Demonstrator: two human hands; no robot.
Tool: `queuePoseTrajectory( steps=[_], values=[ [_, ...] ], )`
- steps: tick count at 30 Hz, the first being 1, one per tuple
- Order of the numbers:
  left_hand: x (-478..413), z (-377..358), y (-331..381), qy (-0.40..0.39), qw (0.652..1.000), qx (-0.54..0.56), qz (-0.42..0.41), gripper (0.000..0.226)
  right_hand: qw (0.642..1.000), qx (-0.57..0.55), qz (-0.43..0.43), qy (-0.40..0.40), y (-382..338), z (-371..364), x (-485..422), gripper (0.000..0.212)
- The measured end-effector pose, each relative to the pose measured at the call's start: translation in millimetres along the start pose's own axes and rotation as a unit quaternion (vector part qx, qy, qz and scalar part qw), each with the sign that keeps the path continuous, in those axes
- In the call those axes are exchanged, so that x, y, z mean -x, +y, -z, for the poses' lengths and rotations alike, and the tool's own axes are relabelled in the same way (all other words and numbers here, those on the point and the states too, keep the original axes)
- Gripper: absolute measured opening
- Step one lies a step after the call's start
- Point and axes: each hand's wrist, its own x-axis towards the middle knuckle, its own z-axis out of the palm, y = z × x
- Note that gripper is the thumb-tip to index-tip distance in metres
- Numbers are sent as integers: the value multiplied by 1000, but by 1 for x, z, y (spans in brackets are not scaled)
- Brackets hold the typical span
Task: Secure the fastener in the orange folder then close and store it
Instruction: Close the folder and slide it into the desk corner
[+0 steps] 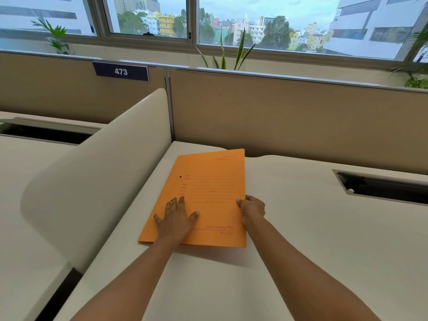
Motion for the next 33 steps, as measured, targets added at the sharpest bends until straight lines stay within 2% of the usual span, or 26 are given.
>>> queuePoseTrajectory(
  steps=[8, 13, 17, 20, 21, 23, 25, 26, 28, 33],
  values=[
    [-21, -3, -28, -29, 998, -47, 16, 74, 993, 116, 34, -2, 9, -35, -14, 22],
    [-27, -9, -37, -36, 995, -90, 27, 74, 958, 258, 127, -19, 12, -33, -12, 26],
    [-31, -11, -40, -34, 994, -97, 26, 73, 899, 361, 243, -50, 21, -29, 1, 30],
    [-34, -10, -45, -32, 995, -93, 28, 72, 837, 441, 291, -145, 33, -29, 13, 35],
    [-35, -10, -47, -29, 995, -92, 29, 72, 810, 469, 298, -187, 37, -28, 19, 39],
    [-37, -9, -50, -23, 995, -94, 30, 71, 730, 540, 332, -256, 46, -27, 28, 52],
    [-38, -9, -52, -17, 995, -93, 30, 70, 656, 598, 363, -283, 54, -27, 34, 77],
    [-38, -9, -53, -14, 995, -93, 30, 69, 640, 609, 371, -286, 58, -27, 36, 92],
    [-39, -9, -54, -6, 995, -95, 29, 68, 633, 613, 378, -284, 65, -28, 35, 105],
    [-42, -8, -58, 4, 995, -95, 28, 68, 654, 589, 391, -269, 74, -35, 33, 103]
  ],
)
